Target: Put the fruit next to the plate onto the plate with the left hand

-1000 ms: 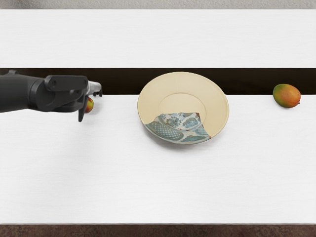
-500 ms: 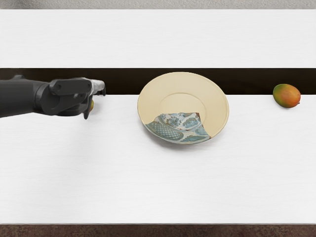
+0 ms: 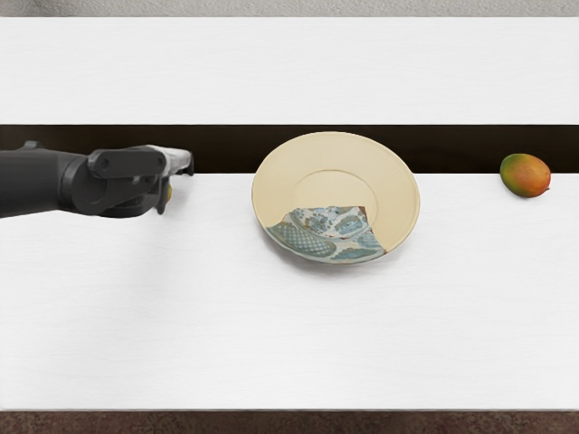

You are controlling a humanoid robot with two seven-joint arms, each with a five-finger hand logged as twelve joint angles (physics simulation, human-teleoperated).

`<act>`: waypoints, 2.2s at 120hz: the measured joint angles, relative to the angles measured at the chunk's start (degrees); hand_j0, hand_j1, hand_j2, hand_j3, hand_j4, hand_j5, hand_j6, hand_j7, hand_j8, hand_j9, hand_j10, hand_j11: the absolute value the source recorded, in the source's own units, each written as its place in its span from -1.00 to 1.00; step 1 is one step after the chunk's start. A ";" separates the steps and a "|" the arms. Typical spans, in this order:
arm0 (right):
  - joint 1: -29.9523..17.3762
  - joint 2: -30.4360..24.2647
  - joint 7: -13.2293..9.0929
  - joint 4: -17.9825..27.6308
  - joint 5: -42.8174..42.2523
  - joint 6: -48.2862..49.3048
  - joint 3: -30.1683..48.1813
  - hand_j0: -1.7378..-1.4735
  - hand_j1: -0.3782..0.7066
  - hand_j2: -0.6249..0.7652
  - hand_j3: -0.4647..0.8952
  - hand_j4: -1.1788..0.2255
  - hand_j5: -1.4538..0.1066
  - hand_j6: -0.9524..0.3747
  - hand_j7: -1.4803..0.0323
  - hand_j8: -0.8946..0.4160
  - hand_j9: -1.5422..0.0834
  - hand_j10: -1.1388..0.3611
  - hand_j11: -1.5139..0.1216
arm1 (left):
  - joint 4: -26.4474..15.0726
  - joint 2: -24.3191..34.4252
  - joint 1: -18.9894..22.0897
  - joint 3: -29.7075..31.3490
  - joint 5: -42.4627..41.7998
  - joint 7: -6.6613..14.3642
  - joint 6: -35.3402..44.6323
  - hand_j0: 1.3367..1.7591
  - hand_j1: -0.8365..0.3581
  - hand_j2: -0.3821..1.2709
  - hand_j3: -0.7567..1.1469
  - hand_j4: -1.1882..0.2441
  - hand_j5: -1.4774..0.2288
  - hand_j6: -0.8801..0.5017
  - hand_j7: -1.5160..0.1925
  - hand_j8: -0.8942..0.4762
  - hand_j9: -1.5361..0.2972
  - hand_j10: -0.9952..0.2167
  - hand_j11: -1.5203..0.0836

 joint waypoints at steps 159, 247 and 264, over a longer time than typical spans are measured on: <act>0.00 0.00 0.00 0.00 0.00 0.02 0.00 -0.40 -0.88 -0.11 -0.32 0.63 0.81 0.39 0.90 0.32 0.85 0.48 0.80 | -6.20 5.76 -1.32 0.55 0.56 0.41 0.24 0.46 -0.32 -0.19 -0.10 -0.26 -0.42 0.44 -0.59 -0.10 -0.51 -0.38 -0.49; 0.00 0.00 0.00 0.00 0.00 0.00 0.00 -0.40 -0.88 -0.11 -0.32 0.63 0.81 0.39 0.90 0.32 0.85 0.48 0.80 | -18.36 20.77 -11.08 -2.18 -2.79 0.24 -2.23 0.41 -0.63 -0.02 -0.11 -0.11 -0.57 0.07 -0.62 0.11 -0.66 -0.64 -0.59; 0.00 0.00 0.00 0.00 0.00 0.01 0.00 -0.40 -0.88 -0.11 -0.32 0.63 0.81 0.39 0.90 0.32 0.85 0.48 0.80 | -21.48 21.48 -14.69 -7.60 -8.59 0.20 -9.51 0.37 -0.69 0.04 -0.16 -0.06 -0.57 0.09 -0.60 0.15 -0.65 -0.63 -0.61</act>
